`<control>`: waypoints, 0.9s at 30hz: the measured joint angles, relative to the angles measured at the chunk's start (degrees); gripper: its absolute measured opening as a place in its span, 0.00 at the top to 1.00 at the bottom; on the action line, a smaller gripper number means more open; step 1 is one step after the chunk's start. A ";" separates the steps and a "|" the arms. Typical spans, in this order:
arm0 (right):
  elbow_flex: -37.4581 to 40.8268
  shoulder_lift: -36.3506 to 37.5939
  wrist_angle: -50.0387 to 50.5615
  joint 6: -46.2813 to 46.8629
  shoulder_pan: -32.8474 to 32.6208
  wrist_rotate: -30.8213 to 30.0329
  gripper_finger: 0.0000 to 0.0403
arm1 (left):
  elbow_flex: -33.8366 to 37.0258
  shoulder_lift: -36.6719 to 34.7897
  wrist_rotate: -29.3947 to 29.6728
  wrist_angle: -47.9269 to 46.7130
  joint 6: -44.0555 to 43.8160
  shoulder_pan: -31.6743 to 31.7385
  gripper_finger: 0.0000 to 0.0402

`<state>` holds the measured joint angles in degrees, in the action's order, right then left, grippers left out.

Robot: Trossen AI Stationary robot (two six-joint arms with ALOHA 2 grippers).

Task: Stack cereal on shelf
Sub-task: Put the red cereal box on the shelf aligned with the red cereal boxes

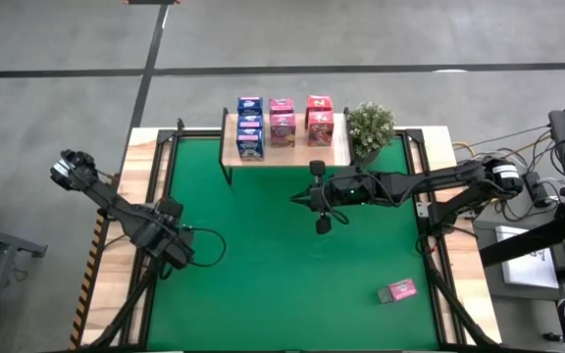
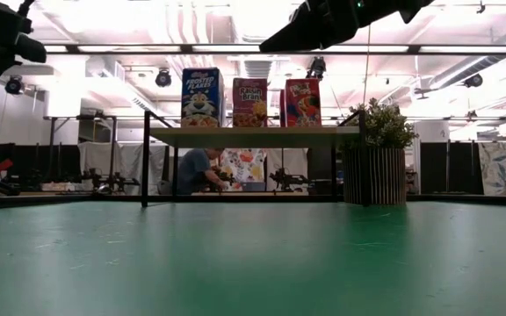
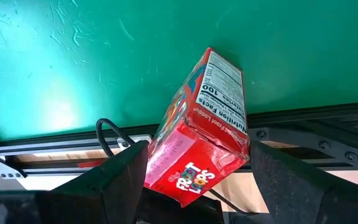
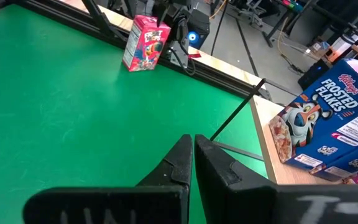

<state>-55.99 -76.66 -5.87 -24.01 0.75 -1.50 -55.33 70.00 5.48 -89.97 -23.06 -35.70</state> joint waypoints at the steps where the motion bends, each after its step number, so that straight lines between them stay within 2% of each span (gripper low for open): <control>1: 0.00 0.00 0.00 0.01 0.00 0.00 0.98 | 0.22 -0.07 -0.01 0.03 -0.01 0.00 0.35; 14: 0.00 -0.02 0.04 0.02 0.00 0.00 0.98 | 5.77 -1.33 -0.49 4.04 0.06 0.00 0.36; 23: 0.00 -0.04 0.04 0.02 0.00 -0.02 0.98 | 5.39 -0.88 -0.49 4.41 -0.36 0.00 0.56; 27: 0.00 -0.07 0.05 0.07 0.00 -0.02 0.98 | 5.37 -0.88 -0.51 4.40 -0.55 0.00 0.61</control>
<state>-55.99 -76.73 -5.81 -23.94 0.75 -1.52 -49.95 69.12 4.98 -85.58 -23.61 -35.70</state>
